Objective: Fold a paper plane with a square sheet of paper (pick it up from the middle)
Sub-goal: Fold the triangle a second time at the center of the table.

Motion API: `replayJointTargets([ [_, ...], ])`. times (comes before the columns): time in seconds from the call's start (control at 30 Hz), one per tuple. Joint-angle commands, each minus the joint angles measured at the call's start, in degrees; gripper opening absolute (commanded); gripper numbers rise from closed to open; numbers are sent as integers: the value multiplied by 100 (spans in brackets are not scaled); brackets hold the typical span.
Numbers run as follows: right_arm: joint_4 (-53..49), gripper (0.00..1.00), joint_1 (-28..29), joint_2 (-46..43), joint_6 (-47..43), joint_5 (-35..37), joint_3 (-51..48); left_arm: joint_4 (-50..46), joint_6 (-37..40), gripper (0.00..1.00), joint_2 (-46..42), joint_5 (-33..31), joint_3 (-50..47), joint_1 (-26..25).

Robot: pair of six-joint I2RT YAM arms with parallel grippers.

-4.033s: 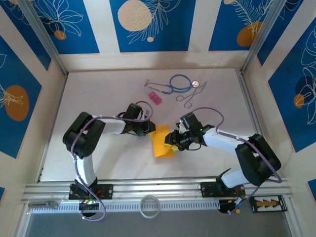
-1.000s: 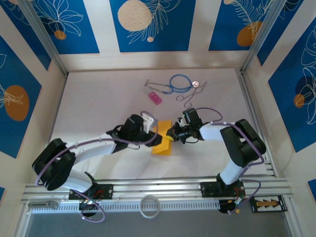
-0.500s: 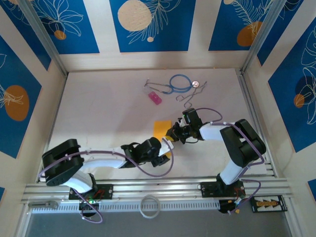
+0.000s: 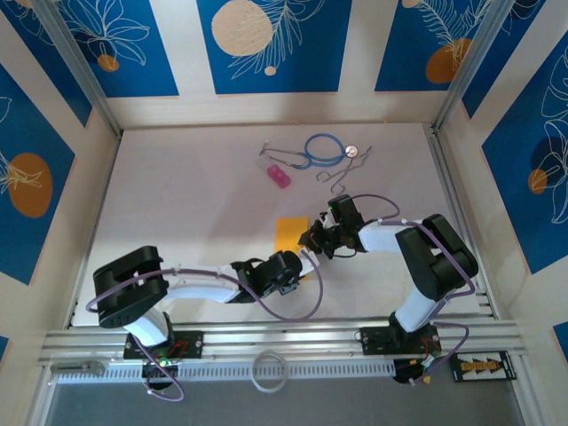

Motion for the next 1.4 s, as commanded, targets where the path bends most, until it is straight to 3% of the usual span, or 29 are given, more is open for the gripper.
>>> replayJointTargets([
  [0.0, -157, 5, -32, -96, -12, -78, 99, 49, 89, 23, 23, -137, 82, -43],
  [0.43, -608, 14, -158, -383, -287, 73, 92, -411, -480, 3, -32, 165, 303, 23],
  [0.63, -1363, 31, -440, -1033, -629, 468, -59, -568, -1262, 0, -145, 925, 386, 335],
  [0.83, -2143, 33, -560, -2138, -993, 1441, -374, -504, -2342, 0, -164, 1859, 373, 816],
  [0.97, -2092, 28, -577, -2672, -1020, 1338, -721, -237, -2984, 0, -57, 2265, 363, 944],
  [1.13, -1782, 14, -477, -2605, -831, 654, -948, 131, -3726, 0, 142, 2553, 328, 968],
  [1.37, -1763, 5, 20, -2369, -535, 858, -1064, 761, -4506, 0, 354, 2546, 84, 971],
])
